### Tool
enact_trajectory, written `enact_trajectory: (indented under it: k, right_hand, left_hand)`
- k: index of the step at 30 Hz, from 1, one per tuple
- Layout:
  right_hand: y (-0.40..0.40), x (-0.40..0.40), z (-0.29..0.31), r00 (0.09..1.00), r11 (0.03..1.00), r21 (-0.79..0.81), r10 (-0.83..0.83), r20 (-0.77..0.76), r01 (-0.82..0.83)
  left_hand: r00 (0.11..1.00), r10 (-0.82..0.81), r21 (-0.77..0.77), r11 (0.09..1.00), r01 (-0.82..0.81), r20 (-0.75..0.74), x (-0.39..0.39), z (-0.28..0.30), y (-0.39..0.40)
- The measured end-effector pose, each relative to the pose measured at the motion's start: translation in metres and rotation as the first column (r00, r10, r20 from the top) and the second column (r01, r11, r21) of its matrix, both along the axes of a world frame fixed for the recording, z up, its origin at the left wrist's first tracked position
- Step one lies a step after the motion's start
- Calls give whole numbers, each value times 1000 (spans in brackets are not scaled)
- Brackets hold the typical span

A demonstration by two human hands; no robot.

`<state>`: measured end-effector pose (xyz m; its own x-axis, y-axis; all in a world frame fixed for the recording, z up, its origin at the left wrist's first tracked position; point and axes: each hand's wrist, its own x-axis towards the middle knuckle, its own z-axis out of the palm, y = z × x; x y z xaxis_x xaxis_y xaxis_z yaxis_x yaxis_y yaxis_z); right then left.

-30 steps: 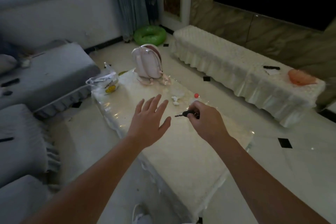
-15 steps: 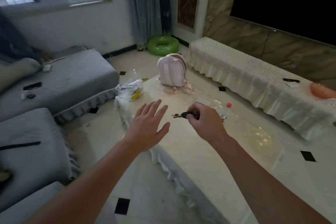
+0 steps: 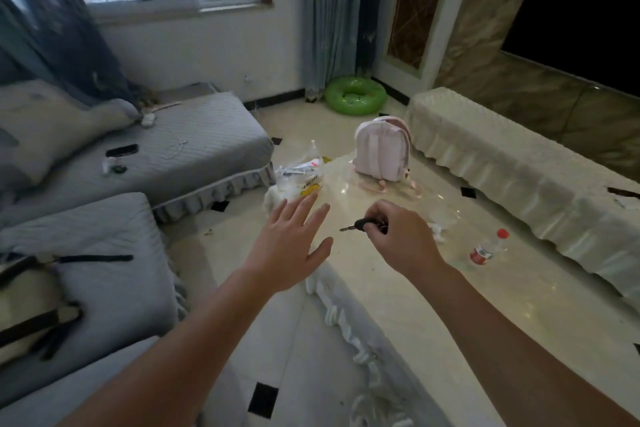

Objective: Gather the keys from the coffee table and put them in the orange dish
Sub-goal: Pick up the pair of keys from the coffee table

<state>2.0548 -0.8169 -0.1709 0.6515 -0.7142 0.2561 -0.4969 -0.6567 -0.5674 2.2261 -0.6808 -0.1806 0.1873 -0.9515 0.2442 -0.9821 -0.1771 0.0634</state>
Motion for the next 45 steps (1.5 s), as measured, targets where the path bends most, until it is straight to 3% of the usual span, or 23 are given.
enact_trajectory:
  k: [9, 24, 29, 36, 45]
  right_hand:
    - [-31, 82, -21, 994, 994, -1, 105, -18, -106]
    - [-176, 187, -20, 989, 988, 67, 135, 64, -139]
    - [-217, 171, -19, 997, 993, 104, 40, 65, -47]
    - [-274, 109, -30, 976, 969, 117, -218, -10, 218]
    - [-317, 67, -46, 841, 829, 139, -534, -88, 542]
  left_hand:
    - [997, 80, 73, 994, -81, 19, 70, -16, -15]
    - [993, 71, 97, 992, -80, 96, 164, 1, -154]
    - [996, 1, 75, 997, -8, 90, 166, -8, -209]
    - [967, -250, 109, 964, 243, 55, 142, -25, -320]
    - [794, -608, 41, 793, 608, -29, 116, -41, -434]
